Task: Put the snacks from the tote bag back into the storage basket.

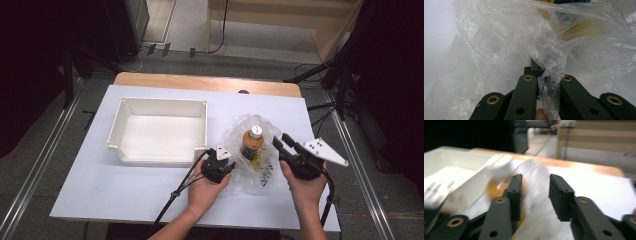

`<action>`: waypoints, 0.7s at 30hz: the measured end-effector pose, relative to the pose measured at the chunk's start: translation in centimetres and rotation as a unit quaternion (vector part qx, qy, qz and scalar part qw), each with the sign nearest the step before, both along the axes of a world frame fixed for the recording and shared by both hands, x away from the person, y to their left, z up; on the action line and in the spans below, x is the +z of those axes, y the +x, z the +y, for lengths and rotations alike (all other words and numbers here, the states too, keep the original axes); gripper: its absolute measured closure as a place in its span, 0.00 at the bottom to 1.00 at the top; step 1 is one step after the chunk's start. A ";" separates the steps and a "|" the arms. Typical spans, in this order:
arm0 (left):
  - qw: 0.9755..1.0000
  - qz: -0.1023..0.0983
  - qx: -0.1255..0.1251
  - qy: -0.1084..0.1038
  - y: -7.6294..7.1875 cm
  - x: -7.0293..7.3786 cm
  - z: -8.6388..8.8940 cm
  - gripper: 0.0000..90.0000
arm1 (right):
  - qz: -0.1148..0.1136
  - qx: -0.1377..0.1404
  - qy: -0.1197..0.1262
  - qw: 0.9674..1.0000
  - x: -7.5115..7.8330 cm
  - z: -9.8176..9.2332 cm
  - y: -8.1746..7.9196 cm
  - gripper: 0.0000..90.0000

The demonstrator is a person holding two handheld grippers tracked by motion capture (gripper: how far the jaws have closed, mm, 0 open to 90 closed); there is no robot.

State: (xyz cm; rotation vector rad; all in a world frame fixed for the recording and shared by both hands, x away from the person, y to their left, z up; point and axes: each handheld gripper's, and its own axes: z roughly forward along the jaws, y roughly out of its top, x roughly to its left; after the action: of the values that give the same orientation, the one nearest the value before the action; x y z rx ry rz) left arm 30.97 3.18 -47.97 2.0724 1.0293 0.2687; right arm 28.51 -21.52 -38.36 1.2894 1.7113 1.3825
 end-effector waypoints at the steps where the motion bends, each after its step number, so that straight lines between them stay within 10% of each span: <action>1: 1.000 0.000 0.000 0.000 0.0 0.0 0.0 0.99 | 0.002 -0.006 0.006 1.000 0.2 -0.2 0.9 0.66; 5: 1.000 -0.001 0.001 -0.001 0.0 0.0 0.1 0.99 | 0.027 -0.003 0.030 0.999 0.3 -0.3 3.5 0.66; 10: 1.000 0.006 -0.004 -0.005 0.0 0.0 0.3 0.99 | 0.111 0.006 0.032 0.993 -3.3 0.3 6.3 0.86; 14: 1.000 0.013 -0.005 -0.012 0.1 0.0 0.5 0.99 | 0.184 0.002 0.017 0.983 -7.1 0.9 6.7 0.98; 17: 1.000 0.013 -0.005 -0.022 0.1 0.0 0.7 0.99 | 0.251 -0.013 -0.003 0.968 -9.9 0.7 6.8 1.00; 21: 0.999 0.001 -0.004 -0.033 -0.1 0.3 1.0 0.97 | 0.242 -0.015 0.000 0.970 -10.1 0.2 6.5 1.00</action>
State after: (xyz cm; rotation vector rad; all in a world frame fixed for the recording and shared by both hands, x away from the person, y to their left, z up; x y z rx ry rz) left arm 30.91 4.21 -47.64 2.0169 1.0171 0.2267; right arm 34.97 -21.32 -48.49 1.7507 1.9864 1.1071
